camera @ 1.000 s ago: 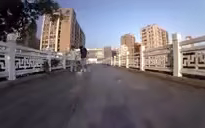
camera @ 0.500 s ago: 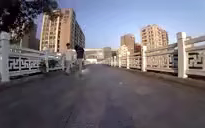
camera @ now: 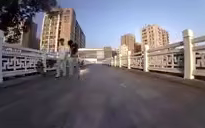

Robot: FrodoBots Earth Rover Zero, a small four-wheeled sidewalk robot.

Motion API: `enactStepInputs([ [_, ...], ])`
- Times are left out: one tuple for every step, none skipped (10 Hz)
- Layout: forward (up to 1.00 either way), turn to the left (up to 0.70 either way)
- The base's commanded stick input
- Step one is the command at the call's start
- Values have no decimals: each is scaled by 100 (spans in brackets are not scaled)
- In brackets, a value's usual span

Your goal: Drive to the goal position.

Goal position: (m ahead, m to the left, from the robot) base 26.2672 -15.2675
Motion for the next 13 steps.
enactStepInputs([
  [45, 0],
  [45, 0],
  [45, 0],
  [45, 0],
  [45, 0],
  [45, 0],
  [45, 0],
  [45, 0],
  [45, 0],
  [45, 0],
  [45, 0],
  [45, 0],
  [45, 0],
])
